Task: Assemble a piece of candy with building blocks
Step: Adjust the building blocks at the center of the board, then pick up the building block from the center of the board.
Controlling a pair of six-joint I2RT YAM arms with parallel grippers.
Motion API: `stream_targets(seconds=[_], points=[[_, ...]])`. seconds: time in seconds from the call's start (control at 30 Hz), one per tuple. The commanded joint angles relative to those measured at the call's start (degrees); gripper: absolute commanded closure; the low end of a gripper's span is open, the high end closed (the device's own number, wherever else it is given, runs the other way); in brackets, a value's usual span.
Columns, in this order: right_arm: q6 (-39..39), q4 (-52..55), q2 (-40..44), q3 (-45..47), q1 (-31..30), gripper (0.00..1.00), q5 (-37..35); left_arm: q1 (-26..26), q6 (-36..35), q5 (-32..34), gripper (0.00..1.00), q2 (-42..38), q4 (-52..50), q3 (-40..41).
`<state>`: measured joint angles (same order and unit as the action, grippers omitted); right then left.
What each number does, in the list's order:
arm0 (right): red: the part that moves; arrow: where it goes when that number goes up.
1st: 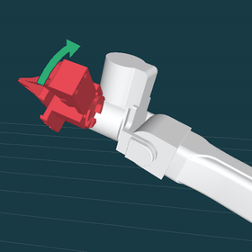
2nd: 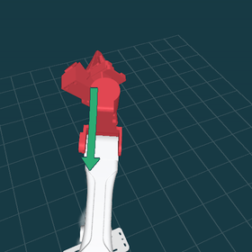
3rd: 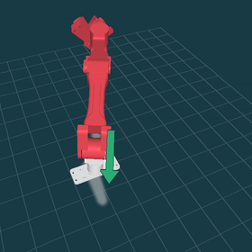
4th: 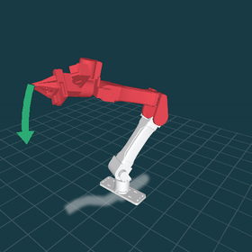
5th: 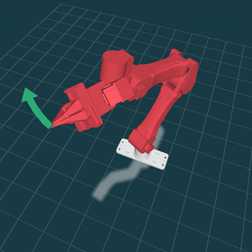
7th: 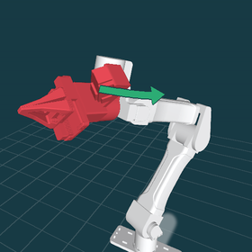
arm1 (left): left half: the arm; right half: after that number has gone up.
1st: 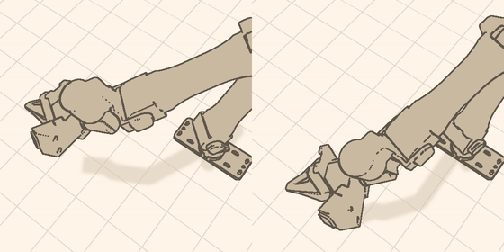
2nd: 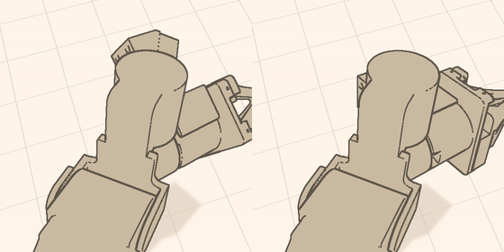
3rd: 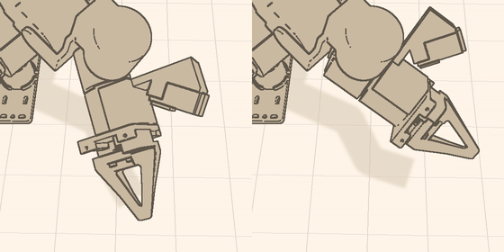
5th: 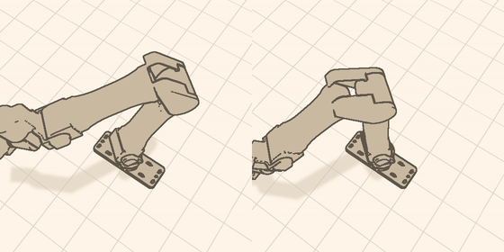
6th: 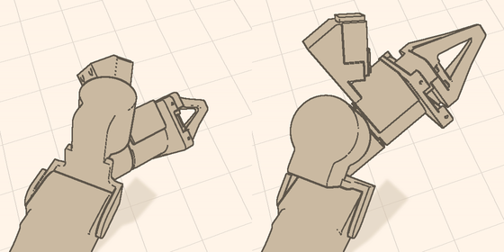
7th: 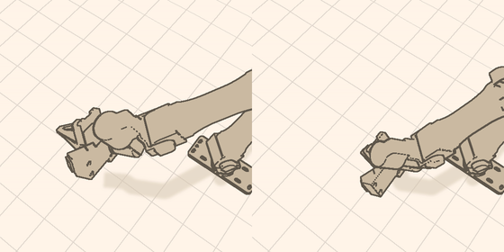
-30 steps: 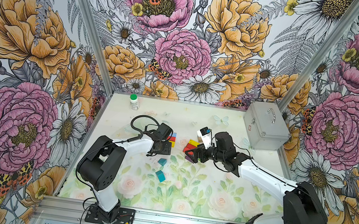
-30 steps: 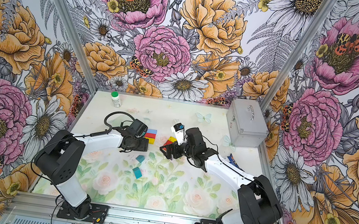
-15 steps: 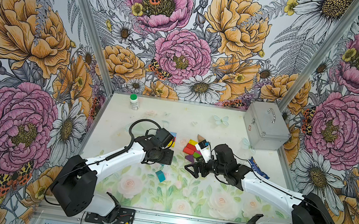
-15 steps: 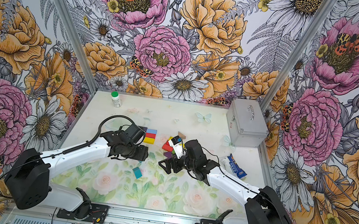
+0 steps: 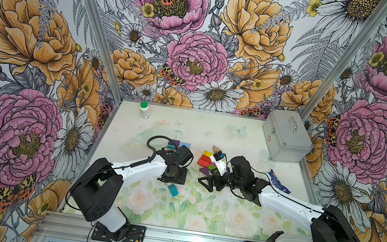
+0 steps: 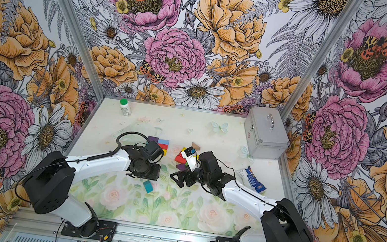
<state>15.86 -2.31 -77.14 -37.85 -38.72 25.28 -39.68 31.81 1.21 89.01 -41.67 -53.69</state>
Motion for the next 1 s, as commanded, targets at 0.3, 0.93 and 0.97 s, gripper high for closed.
stream_targets(seconds=[0.3, 0.93, 0.97], points=[[-1.71, -0.2, 3.88, 0.76, 0.58, 0.03, -2.58, 1.02, -0.82, 0.32, 0.47, 6.35, 5.19, -7.27], [-3.48, 0.89, 3.14, -0.13, 0.92, 0.03, -1.15, 5.06, -17.07, 4.89, 0.35, 4.08, -4.82, -11.25], [-3.63, 1.06, 3.1, -0.2, 0.93, 0.03, -0.99, 4.89, -17.88, 4.49, 0.35, 5.24, -4.82, -12.19]])
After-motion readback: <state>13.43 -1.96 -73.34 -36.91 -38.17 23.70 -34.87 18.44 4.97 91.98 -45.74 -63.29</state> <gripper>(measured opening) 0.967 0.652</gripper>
